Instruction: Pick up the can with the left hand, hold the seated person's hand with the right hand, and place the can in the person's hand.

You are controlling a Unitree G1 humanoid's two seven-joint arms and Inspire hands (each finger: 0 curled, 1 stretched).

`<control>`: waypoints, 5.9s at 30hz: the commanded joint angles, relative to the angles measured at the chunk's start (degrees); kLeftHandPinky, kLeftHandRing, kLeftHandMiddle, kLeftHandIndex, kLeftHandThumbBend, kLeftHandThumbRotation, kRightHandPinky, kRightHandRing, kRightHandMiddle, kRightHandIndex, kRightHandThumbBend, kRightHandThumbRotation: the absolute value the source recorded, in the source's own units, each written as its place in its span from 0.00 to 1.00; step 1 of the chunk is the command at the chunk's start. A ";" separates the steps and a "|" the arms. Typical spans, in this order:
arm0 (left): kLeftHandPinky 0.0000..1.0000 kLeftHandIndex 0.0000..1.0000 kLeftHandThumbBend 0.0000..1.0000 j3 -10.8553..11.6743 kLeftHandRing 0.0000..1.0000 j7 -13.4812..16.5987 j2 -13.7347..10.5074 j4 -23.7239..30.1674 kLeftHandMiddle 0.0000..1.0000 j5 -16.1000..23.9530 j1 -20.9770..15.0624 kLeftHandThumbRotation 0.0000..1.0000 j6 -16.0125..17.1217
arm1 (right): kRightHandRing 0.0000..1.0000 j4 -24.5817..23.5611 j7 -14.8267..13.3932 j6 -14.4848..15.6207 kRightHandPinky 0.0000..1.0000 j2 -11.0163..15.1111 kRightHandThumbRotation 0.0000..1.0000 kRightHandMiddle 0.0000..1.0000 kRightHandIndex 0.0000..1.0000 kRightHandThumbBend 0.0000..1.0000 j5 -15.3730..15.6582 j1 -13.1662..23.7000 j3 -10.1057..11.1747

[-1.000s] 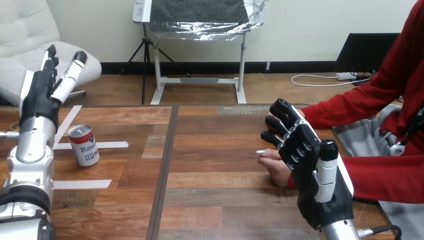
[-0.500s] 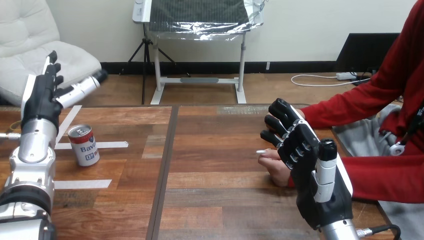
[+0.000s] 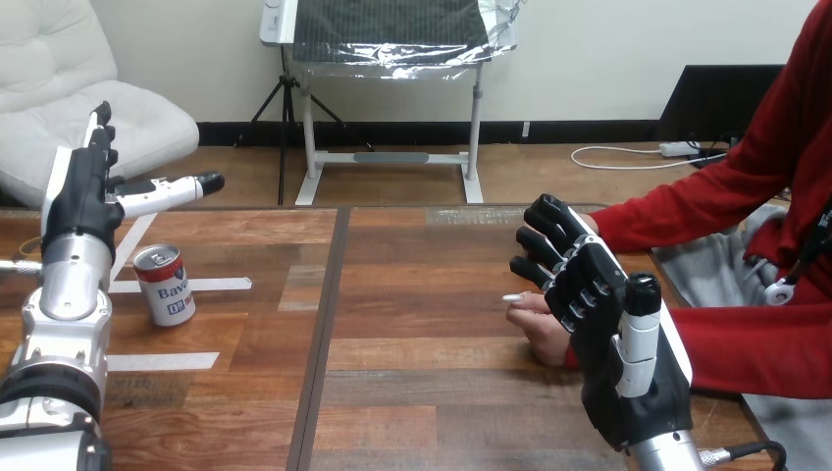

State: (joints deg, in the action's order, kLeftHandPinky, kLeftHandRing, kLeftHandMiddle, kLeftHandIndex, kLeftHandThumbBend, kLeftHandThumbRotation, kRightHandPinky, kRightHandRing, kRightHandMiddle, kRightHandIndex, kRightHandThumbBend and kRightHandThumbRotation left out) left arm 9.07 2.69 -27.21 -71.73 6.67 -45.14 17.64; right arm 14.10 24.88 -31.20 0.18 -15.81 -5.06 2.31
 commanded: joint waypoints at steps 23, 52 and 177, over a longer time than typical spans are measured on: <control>0.95 1.00 0.92 -1.57 0.99 0.42 -0.77 0.14 1.00 0.59 0.04 0.07 -1.97 | 0.91 0.13 -0.12 -1.47 0.84 -0.45 1.00 0.91 0.89 0.90 -0.39 4.26 0.19; 0.98 1.00 0.89 -3.34 1.00 -0.53 0.34 -0.47 1.00 1.66 2.45 0.15 -3.23 | 0.91 -0.13 0.01 -1.69 0.85 -0.33 1.00 0.91 0.90 0.89 -0.46 4.13 0.22; 0.90 0.98 0.86 -8.22 0.97 3.20 1.99 -0.96 0.98 3.73 2.03 0.10 -12.67 | 0.88 -1.67 -0.06 -2.18 0.82 -0.57 1.00 0.89 0.89 0.91 -1.05 2.00 0.17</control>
State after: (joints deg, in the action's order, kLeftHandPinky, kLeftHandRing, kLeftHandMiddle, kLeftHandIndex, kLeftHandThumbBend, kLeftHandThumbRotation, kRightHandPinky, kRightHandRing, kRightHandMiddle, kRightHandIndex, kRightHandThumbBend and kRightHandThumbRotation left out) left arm 0.98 4.91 -25.73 -72.82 10.01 -39.92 5.38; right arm 14.14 24.83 -31.91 0.10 -15.99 -5.19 2.36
